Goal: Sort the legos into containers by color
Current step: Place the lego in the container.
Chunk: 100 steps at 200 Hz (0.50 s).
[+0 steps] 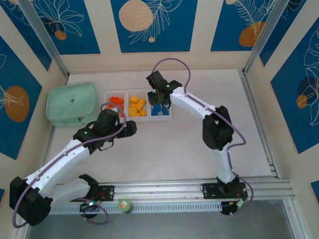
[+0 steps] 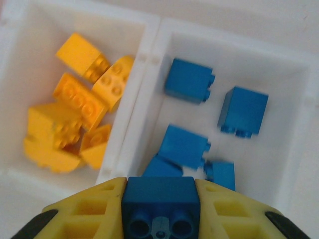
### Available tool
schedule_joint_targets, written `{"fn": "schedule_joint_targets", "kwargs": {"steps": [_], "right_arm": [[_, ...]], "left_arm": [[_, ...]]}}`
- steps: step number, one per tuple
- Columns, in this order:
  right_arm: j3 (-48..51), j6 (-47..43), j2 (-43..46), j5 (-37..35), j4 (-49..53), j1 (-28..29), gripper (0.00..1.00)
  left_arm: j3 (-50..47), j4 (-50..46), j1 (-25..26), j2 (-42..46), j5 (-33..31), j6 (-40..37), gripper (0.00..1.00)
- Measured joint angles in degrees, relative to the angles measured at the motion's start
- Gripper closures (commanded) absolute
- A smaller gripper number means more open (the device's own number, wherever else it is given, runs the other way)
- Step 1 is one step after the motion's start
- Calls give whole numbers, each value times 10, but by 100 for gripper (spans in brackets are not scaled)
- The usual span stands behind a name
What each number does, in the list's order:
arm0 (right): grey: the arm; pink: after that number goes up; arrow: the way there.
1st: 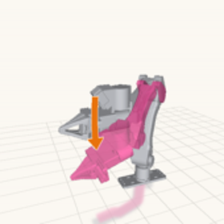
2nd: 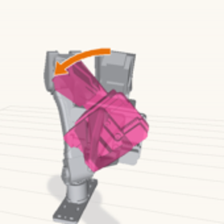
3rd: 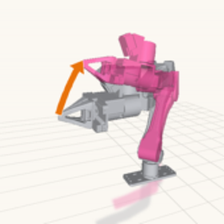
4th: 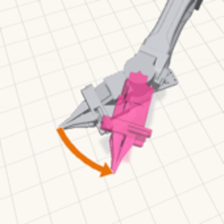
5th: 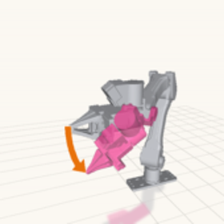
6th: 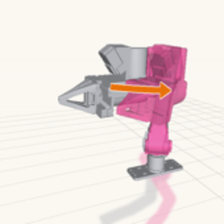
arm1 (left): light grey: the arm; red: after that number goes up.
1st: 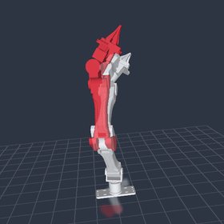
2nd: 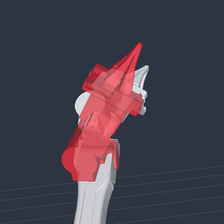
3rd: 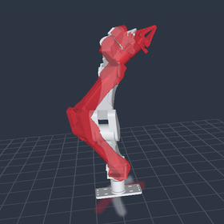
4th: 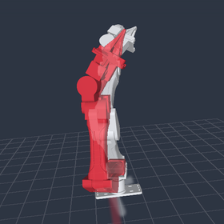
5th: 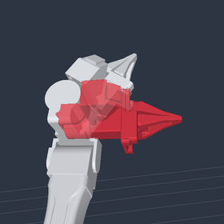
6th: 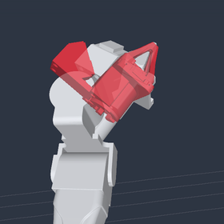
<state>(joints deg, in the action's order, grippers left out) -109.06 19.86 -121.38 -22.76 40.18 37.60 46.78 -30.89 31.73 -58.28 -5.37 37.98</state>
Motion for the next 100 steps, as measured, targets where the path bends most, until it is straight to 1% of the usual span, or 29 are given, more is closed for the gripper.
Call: {"fn": "schedule_joint_targets", "kwargs": {"steps": [31,43,63,100], "right_arm": [[-68,0,-71,-16,12,-19,66],[-86,1,-88,-19,17,-26,58],[-115,-3,-108,-21,26,-36,52],[-129,-15,-105,-17,26,-39,39]], "left_arm": [[0,0,-24,-6,15,-10,1],[0,0,-33,-11,22,-10,1],[0,0,-47,-16,31,-11,1],[8,0,-61,-17,40,-15,1]]}}
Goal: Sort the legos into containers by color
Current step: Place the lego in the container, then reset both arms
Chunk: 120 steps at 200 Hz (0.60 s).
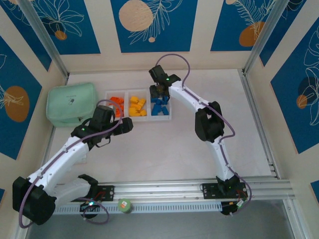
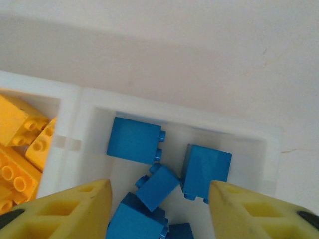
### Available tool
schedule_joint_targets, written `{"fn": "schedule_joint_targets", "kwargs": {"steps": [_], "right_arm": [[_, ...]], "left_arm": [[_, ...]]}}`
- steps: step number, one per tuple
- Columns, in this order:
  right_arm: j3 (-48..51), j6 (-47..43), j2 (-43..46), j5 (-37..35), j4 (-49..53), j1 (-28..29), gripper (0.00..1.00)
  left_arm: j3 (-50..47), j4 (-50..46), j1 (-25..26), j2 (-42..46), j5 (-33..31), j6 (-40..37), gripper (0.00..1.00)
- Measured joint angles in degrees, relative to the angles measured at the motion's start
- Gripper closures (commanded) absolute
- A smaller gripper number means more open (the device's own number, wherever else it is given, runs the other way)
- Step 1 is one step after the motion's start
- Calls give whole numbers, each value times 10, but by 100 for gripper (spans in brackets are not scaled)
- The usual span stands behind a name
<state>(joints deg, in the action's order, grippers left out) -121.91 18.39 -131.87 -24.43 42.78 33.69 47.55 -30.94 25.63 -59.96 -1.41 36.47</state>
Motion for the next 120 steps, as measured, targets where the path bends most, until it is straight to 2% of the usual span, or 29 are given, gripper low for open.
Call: {"fn": "schedule_joint_targets", "kwargs": {"steps": [17,35,54,82,104,120], "right_arm": [[19,-3,19,6,-9,3,33],[85,-10,73,12,-30,4,26],[198,-7,173,20,-60,3,16],[363,3,341,22,-114,-10,0],[488,14,458,7,-157,-42,1],[560,17,504,-10,-177,-74,1]], "left_arm": [[2,0,-7,1,1,-3,1],[2,-3,-16,7,1,-7,1],[7,-18,-28,18,-11,-17,1],[18,-45,-58,40,-69,-41,1],[9,-45,-94,60,-121,-66,1],[-14,-29,-118,71,-159,-87,1]]}}
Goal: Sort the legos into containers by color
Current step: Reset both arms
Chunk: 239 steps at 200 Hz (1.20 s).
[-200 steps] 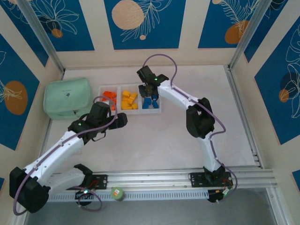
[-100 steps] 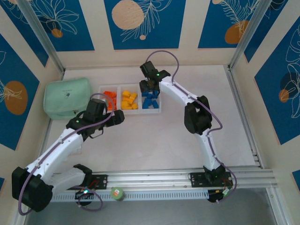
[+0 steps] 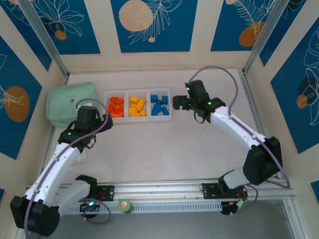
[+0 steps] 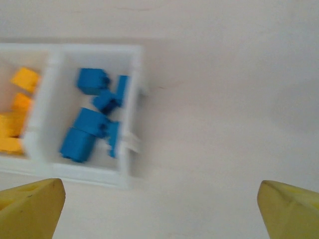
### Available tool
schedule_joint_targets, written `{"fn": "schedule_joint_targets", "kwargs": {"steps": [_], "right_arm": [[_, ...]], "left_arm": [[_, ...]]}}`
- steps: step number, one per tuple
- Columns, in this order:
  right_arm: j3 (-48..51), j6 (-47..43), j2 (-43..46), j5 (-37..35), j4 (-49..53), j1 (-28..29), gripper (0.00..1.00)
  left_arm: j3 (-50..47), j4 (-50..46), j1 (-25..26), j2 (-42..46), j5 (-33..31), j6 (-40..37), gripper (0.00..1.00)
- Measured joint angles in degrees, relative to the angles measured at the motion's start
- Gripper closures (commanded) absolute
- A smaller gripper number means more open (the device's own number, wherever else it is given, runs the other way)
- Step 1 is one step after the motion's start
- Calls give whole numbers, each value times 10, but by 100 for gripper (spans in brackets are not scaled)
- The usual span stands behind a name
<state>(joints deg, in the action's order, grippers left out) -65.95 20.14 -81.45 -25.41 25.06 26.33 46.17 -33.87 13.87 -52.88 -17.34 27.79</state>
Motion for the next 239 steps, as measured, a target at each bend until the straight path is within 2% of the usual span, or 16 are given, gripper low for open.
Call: {"fn": "schedule_joint_targets", "kwargs": {"steps": [36,55,74,89,112,131,155,171,191,239], "right_arm": [[150,-17,52,-73,-72,-81,1],[221,-31,63,-66,-148,-149,1],[265,-39,42,-50,-227,-212,1],[292,-55,14,-22,-308,-232,1],[309,-87,-38,23,-395,-234,1],[325,-106,-48,70,-459,-238,1],[398,-130,-45,137,-598,-249,1],[443,-138,-52,157,-654,-250,1],[442,-137,-62,182,-664,-260,1],[432,-137,-61,183,-695,-259,1]], "left_arm": [[-83,96,-39,-12,-81,-60,1],[-148,210,-50,-36,-113,-101,1],[-215,345,-51,-73,-117,-150,1],[-257,460,-51,-111,-107,-190,1],[-287,629,-51,-191,-66,-239,1],[-287,734,-51,-255,-35,-269,1],[-287,853,-52,-340,12,-301,1],[-287,885,-52,-368,28,-309,1],[-271,883,-64,-369,43,-308,1],[-260,884,-81,-369,58,-302,1]]}}
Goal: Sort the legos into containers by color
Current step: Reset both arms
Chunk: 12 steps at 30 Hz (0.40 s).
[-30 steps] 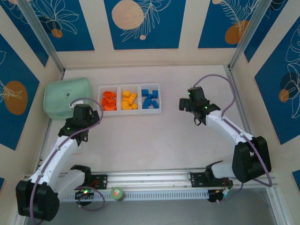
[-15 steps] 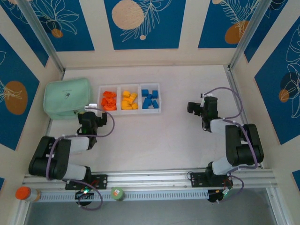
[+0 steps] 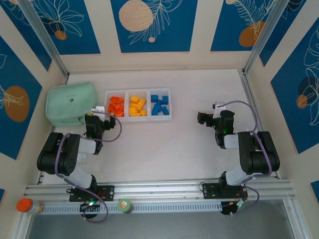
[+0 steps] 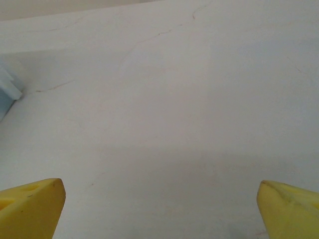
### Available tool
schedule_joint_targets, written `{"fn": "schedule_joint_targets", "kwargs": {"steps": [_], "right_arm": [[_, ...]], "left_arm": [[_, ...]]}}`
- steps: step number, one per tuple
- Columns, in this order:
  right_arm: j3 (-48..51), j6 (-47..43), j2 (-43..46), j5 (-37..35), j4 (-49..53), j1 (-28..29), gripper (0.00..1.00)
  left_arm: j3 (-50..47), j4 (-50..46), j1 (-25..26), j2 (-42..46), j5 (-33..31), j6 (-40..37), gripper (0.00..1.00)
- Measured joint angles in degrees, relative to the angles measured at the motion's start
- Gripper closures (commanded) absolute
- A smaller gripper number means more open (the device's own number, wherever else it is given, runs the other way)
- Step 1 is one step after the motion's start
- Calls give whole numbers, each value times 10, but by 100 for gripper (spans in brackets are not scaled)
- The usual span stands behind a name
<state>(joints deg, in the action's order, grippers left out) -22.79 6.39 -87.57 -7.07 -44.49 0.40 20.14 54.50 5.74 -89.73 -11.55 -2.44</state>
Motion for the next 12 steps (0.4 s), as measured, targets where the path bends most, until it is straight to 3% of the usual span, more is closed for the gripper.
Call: {"fn": "schedule_joint_targets", "kwargs": {"steps": [12], "right_arm": [[0,0,0,1,-1,0,1]], "left_arm": [[0,0,0,0,6,0,1]]}}
